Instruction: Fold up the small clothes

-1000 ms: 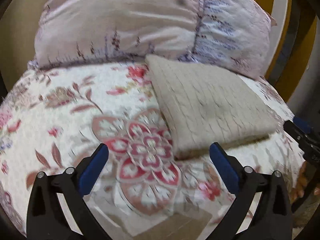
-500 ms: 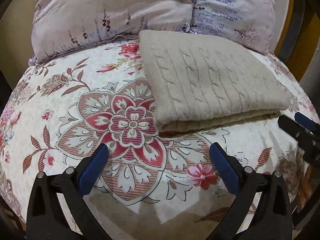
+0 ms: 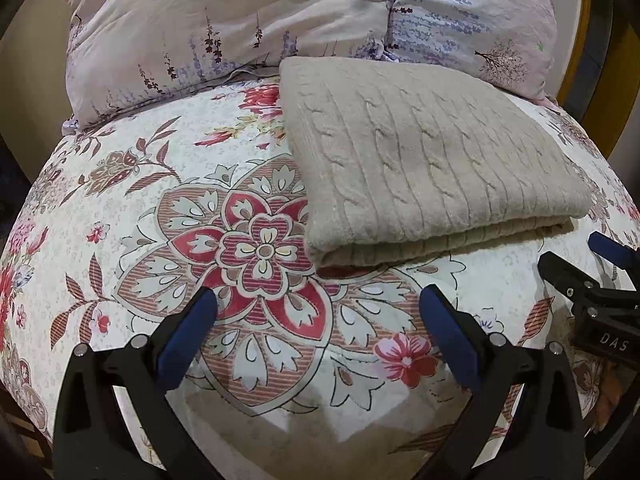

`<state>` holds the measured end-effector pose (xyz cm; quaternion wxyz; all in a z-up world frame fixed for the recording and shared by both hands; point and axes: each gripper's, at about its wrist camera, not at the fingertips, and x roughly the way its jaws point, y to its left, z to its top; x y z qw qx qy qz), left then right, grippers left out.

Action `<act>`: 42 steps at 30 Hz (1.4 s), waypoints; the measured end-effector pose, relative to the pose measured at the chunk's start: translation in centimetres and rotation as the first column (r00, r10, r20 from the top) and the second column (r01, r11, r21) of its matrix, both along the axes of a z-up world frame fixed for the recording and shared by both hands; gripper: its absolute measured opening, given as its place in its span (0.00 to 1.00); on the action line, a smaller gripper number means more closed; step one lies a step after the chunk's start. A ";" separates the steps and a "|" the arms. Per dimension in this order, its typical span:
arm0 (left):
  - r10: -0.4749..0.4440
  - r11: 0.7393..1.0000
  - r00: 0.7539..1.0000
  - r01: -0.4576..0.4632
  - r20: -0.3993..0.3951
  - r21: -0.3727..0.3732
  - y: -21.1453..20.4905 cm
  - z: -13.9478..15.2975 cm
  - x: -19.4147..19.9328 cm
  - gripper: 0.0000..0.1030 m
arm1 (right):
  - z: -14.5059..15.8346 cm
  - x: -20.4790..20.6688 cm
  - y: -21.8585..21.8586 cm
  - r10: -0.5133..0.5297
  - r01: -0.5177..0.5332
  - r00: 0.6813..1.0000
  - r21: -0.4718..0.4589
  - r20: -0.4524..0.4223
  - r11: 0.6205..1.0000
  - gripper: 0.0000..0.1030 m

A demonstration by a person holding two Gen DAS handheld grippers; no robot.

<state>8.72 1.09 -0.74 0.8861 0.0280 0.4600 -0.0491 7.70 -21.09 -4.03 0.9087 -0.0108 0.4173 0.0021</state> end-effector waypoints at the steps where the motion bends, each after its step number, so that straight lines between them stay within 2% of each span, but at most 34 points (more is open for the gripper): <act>1: -0.001 1.000 1.000 0.001 0.000 0.001 0.0 0.0 0.0 0.98 | 0.0 0.0 0.0 0.001 -0.001 1.000 -0.002 -0.001 1.000 0.99; 42: 0.012 1.000 1.000 -0.012 0.017 -0.002 0.0 0.0 0.0 0.98 | -0.2 0.2 0.2 -0.001 0.001 1.000 0.000 -0.010 1.000 0.99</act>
